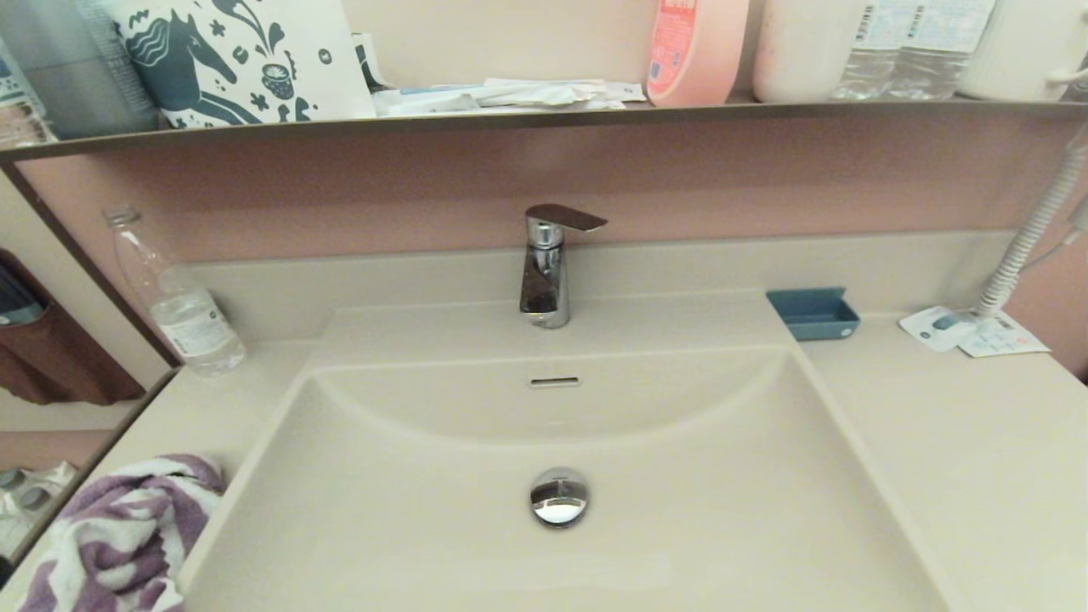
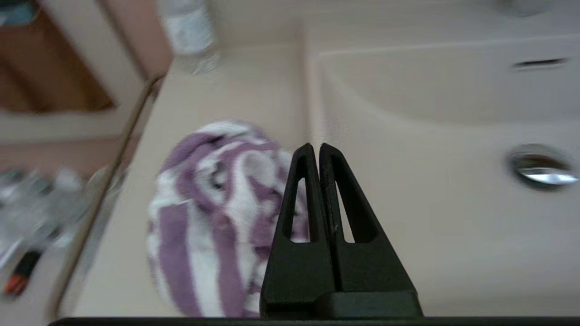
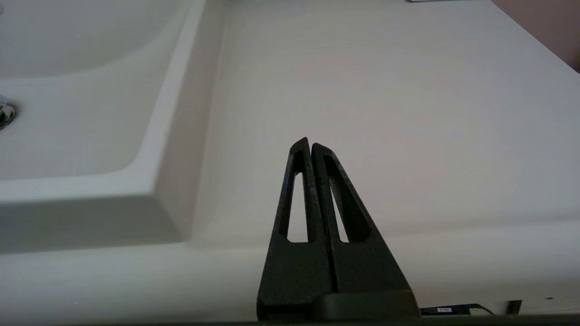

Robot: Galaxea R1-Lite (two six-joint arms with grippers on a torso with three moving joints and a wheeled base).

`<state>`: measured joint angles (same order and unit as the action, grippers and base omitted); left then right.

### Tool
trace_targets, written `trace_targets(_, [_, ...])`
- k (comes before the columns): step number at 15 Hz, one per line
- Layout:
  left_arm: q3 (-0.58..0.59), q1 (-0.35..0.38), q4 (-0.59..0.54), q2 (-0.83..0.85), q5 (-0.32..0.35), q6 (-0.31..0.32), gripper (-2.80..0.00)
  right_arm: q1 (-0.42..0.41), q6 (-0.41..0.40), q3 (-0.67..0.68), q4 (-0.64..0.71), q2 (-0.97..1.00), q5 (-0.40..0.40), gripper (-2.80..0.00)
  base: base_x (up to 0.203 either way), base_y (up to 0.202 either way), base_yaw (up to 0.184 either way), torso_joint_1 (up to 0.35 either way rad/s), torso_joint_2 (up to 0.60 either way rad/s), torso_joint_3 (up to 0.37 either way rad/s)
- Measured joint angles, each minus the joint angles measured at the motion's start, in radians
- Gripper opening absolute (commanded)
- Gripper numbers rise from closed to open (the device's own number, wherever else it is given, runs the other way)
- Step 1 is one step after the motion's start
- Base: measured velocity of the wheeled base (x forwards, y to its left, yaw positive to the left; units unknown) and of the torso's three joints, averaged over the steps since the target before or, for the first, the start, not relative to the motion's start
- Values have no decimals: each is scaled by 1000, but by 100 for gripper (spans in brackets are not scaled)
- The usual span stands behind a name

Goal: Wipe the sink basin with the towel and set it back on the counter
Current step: Pick up the cloth

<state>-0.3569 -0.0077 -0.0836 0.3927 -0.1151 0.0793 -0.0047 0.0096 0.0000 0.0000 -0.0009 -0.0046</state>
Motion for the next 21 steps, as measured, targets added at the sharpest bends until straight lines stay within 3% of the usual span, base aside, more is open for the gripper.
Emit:
trace_targets(4, [-111, 49, -43, 249, -189, 1, -280, 0, 0, 0, 0, 0, 0, -280, 0, 0, 0, 0, 0, 0])
trace_targets(7, [-261, 124, -292, 337, -201, 1, -280, 0, 0, 0, 0, 0, 0, -280, 0, 0, 0, 0, 0, 0])
trace_targets(9, [-377, 142, -516, 357, -136, -1, -280, 0, 0, 0, 0, 0, 0, -280, 0, 0, 0, 0, 0, 0])
trace_targets(12, [-532, 150, -840, 368, 83, -2, -280, 0, 1, 0, 0, 0, 0, -280, 0, 0, 0, 0, 0, 0])
trace_targets(14, [-552, 151, -922, 383, 203, -2, -280, 0, 0, 0, 0, 0, 0, -280, 0, 0, 0, 0, 0, 0])
trace_targets(16, [-552, 157, -905, 420, 241, -4, -280, 0, 0, 0, 0, 0, 0, -280, 0, 0, 0, 0, 0, 0])
trace_targets(17, [-550, 159, -879, 444, 248, -4, -43, 0, 0, 0, 0, 0, 0, -280, 0, 0, 0, 0, 0, 0])
trace_targets(18, [-549, 161, -842, 468, 258, -3, 0, 0, 0, 0, 0, 0, 0, -280, 0, 0, 0, 0, 0, 0])
trace_targets(21, [-559, 165, -756, 561, 278, 2, 0, 0, 0, 0, 0, 0, 0, -280, 0, 0, 0, 0, 0, 0])
